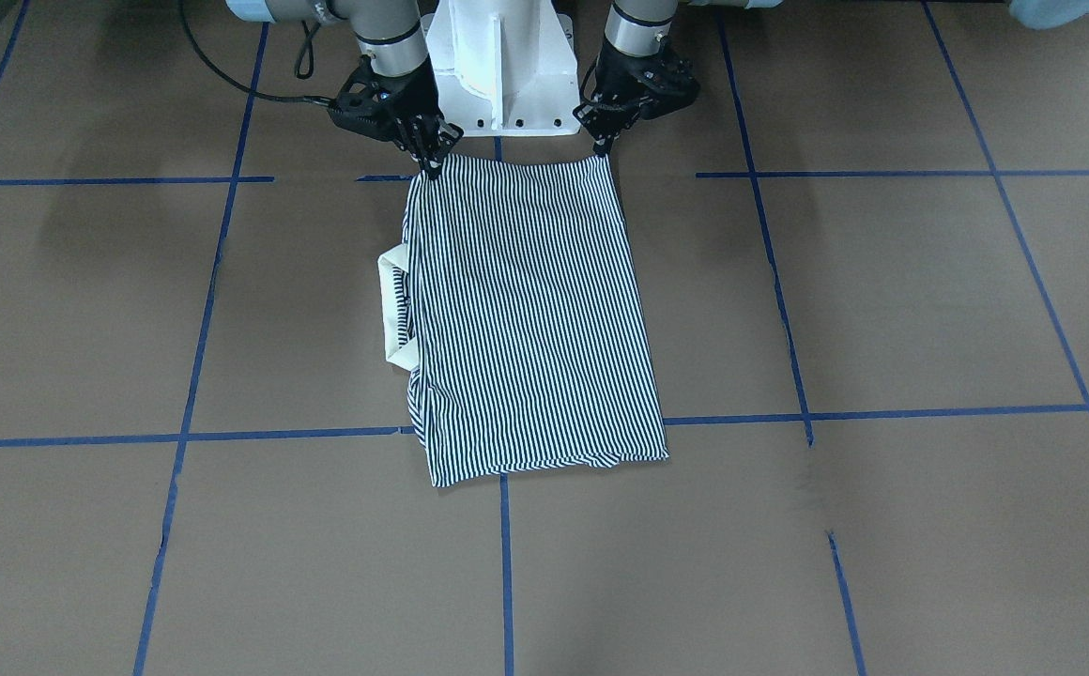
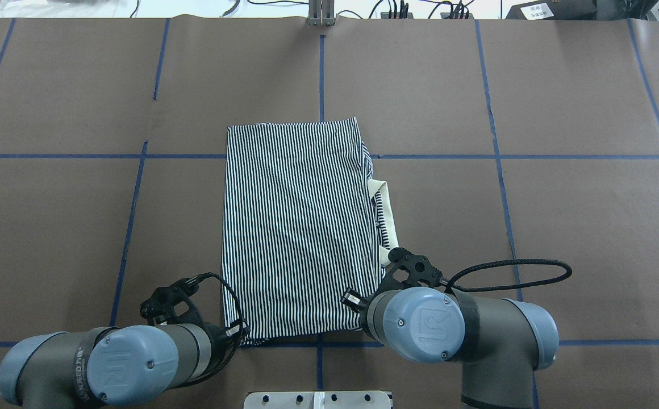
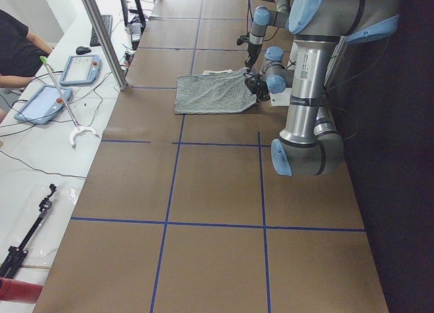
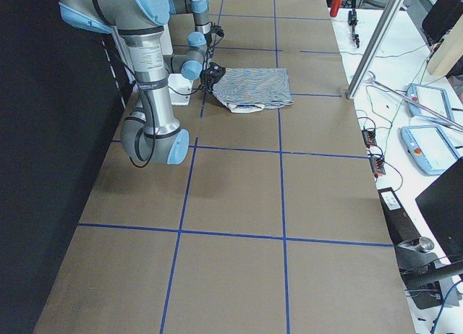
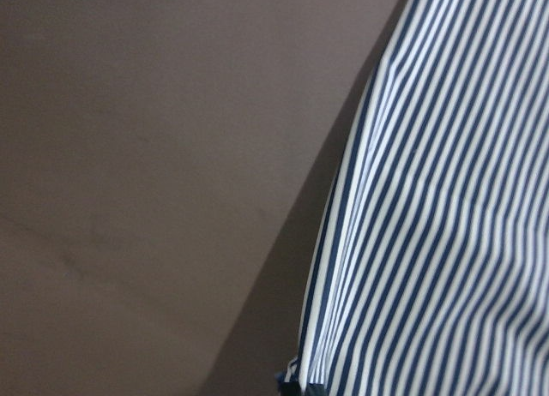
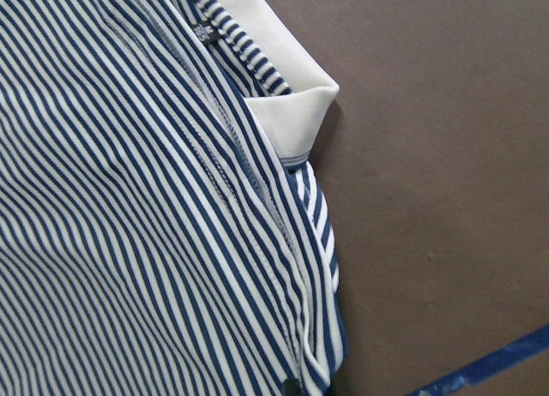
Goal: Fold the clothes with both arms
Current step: 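Grasp the shirt's near edge with both grippers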
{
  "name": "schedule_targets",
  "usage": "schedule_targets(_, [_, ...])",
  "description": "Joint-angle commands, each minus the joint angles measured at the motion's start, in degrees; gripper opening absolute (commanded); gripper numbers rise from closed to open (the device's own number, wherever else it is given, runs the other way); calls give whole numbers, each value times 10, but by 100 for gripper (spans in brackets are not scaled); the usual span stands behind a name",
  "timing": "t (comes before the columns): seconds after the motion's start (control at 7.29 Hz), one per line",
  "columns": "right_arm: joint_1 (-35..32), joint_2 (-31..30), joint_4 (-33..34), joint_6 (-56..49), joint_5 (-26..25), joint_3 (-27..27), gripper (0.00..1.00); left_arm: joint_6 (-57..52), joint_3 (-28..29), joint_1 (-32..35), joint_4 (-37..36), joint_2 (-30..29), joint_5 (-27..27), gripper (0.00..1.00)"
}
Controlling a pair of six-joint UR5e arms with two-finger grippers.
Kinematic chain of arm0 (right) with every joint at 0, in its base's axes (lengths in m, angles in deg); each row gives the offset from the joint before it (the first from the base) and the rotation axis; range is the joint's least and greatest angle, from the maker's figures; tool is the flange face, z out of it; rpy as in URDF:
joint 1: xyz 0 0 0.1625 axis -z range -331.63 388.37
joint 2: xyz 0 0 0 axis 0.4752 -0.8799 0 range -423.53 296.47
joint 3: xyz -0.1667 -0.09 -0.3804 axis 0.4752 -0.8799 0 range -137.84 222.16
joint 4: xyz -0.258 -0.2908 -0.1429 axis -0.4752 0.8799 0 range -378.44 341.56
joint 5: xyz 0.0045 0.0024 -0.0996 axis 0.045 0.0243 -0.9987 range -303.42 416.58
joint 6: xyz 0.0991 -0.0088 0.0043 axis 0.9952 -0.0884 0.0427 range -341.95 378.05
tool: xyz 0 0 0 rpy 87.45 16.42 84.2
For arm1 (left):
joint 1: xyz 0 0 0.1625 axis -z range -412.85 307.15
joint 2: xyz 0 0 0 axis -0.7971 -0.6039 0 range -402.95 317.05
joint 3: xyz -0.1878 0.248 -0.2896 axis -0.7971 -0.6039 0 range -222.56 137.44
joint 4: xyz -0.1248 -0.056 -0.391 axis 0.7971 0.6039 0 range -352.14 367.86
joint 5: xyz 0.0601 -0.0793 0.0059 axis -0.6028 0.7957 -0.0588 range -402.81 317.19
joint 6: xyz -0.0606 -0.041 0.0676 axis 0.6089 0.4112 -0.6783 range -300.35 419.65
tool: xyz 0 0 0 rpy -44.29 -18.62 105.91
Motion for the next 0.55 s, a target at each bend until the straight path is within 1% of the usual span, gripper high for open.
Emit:
schedule_targets(0.0, [-21,22,65,-1,-2,40,0,-67,-8,29,-57,-53,-2,0])
schedule_targets(0.14, [-54,33,61,-10,-2,28,0,-83,-8,80,-67,-76,2,0])
schedule_targets(0.27, [-89,62,59,-23,-1,-10,0,-139,-6,109,-64,-78,3,0])
schedule_targets(0.41, [-129,98,59,-40,1,-52,0,-195,6,156,-62,-94,5,0])
